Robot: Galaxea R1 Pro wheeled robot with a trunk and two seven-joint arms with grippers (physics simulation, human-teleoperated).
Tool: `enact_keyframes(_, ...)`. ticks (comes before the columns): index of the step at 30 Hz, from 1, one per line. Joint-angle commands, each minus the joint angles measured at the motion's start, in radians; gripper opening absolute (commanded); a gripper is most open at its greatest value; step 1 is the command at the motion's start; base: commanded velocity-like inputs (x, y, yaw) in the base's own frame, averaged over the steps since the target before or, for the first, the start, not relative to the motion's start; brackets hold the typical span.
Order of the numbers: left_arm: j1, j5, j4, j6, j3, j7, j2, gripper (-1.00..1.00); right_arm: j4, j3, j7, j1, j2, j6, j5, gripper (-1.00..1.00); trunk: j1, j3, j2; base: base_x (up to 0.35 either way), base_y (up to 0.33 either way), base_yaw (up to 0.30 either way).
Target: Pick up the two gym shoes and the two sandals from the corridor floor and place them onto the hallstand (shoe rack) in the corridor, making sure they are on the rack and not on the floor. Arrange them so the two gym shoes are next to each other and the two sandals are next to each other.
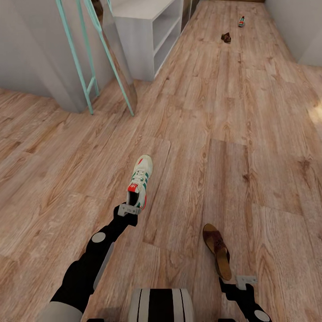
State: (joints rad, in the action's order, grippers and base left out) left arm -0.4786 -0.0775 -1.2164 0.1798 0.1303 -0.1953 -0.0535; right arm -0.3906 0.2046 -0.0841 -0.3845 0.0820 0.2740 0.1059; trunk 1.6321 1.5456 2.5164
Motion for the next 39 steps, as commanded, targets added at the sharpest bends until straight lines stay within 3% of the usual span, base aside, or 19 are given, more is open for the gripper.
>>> enact_keyframes(1,0.000,-0.008,-0.002,0.004,-0.001,-0.004,-0.001,-1.00,0.001,0.009,-0.006,-0.001,-0.001,0.004,0.010,1.00,0.000,0.001,0.000,0.000,0.000,0.000)
enact_keyframes(24,0.000,-0.012,-0.001,0.010,0.011,-0.002,-0.003,-1.00,-0.001,0.010,-0.006,-0.001,0.000,0.004,0.009,1.00,0.000,0.001,0.000,0.039,0.010,0.000)
enact_keyframes(29,0.000,-0.012,0.000,0.013,0.007,-0.004,-0.002,-1.00,-0.001,0.010,-0.006,-0.001,-0.001,0.004,0.009,1.00,0.002,0.024,0.001,0.000,0.000,0.000)
enact_keyframes(39,0.000,-0.013,0.000,0.011,0.006,-0.003,-0.002,-1.00,-0.002,0.011,-0.006,-0.001,-0.001,0.004,0.009,1.00,0.002,0.032,0.001,0.000,0.000,0.000)
